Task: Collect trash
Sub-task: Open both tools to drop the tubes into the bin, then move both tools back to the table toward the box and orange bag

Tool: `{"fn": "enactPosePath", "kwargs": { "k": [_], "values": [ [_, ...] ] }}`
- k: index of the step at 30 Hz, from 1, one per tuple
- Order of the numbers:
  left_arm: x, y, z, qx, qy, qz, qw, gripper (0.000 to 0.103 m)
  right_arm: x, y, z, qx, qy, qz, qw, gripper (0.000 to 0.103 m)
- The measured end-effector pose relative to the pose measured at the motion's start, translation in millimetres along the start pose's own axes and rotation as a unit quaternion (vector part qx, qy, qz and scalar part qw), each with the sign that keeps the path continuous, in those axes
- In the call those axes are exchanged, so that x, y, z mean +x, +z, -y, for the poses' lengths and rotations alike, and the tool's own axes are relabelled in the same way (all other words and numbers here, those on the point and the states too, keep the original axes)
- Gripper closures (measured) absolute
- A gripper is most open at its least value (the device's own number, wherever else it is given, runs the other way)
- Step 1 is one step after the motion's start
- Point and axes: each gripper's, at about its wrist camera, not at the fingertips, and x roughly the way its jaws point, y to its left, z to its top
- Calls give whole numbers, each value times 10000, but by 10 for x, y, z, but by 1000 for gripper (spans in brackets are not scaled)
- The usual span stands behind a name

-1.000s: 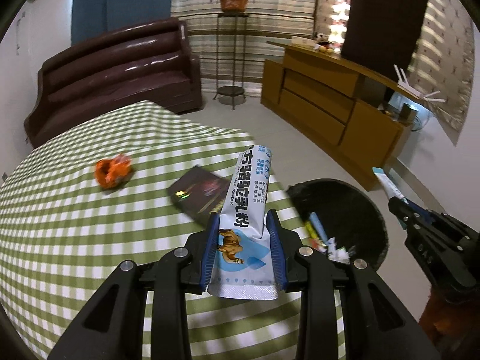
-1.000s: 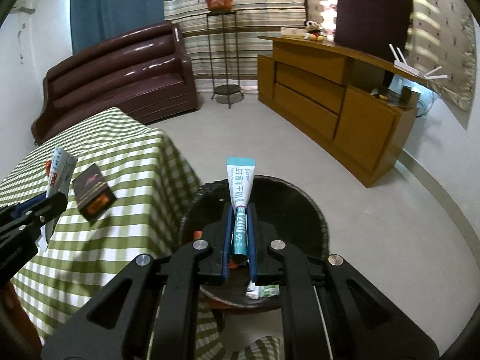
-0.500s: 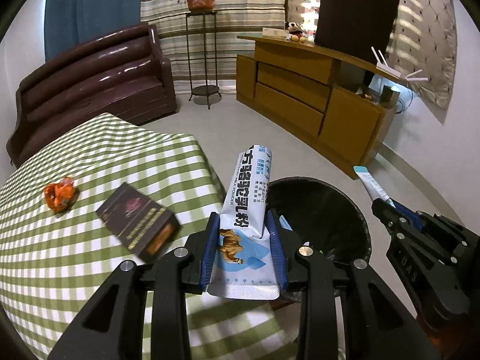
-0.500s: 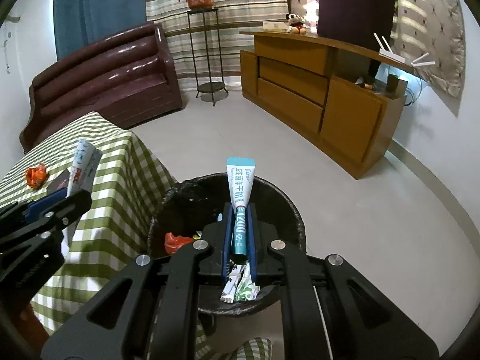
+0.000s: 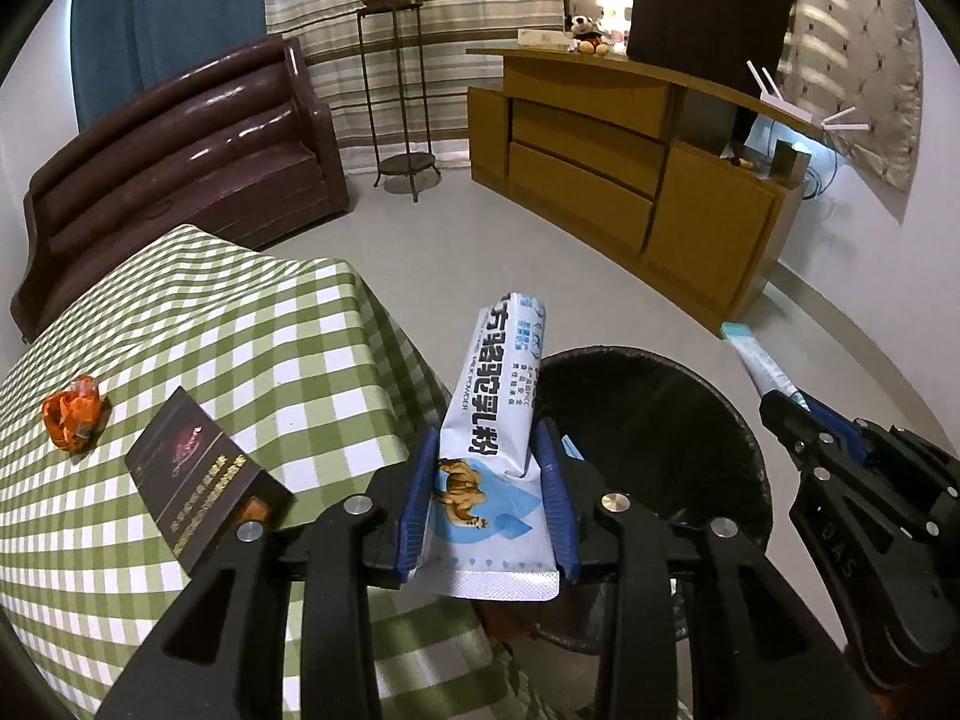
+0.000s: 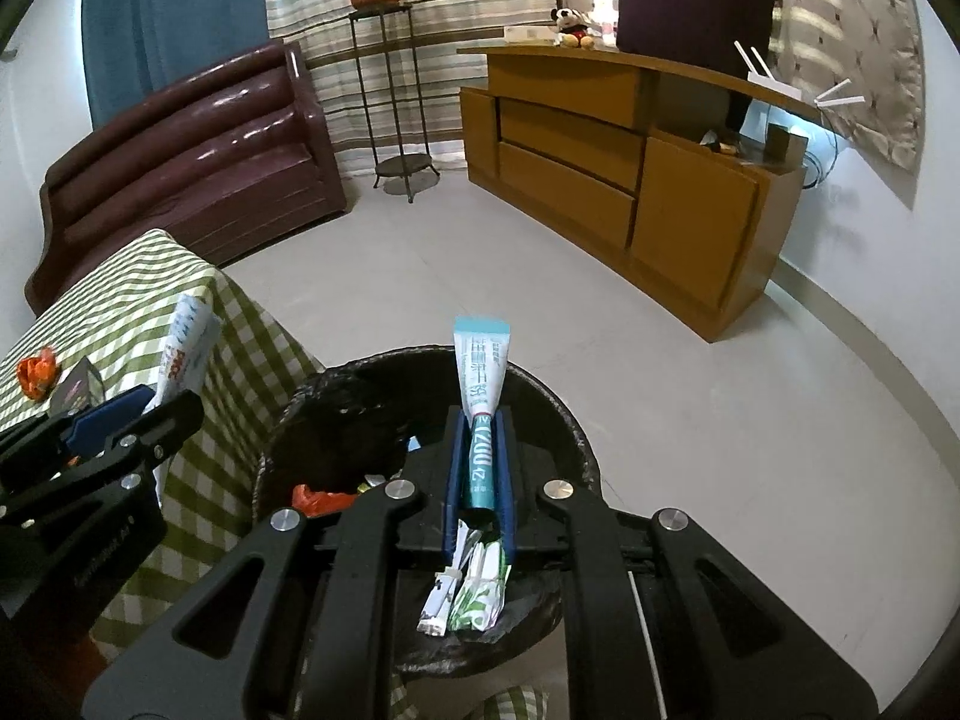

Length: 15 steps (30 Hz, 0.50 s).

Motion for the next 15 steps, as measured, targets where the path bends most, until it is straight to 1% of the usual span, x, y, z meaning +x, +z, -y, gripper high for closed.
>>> {"fn": "enactPosePath", "kwargs": {
  "k": [1, 3, 4, 5, 9, 10, 11, 13, 15],
  "values": [
    [3, -12, 7, -4, 7, -7, 10000, 60, 16, -1, 10, 15, 2, -9, 10000, 92],
    [5, -5, 34, -7, 13, -1, 10000, 55, 35, 4, 17, 32, 14, -31, 10000, 87],
    [6, -5, 36, -1, 18, -8, 10000, 54, 43, 5, 23, 41, 6, -29, 10000, 80],
    [5, -8, 38, -2, 25, -8, 10000, 51, 45, 1, 31, 57, -13, -14, 10000, 78],
    [-8, -4, 44, -8, 28, -3, 10000, 50, 33, -10, 66, 104, -27, -12, 9999, 76],
    [-15, -5, 43, -14, 27, 3, 10000, 49, 27, -9, 74, 115, -31, -7, 9999, 73],
    [-21, -3, 43, -25, 23, 14, 10000, 47, 15, -7, 80, 126, -34, 4, 9999, 68],
    [-39, 7, 31, -48, 9, 35, 10000, 46, -5, -2, 90, 125, -43, 26, 9999, 64],
    [-64, 13, 17, -80, 0, 57, 10000, 44, -22, 0, 92, 110, -60, 41, 9999, 62]
  ]
}}
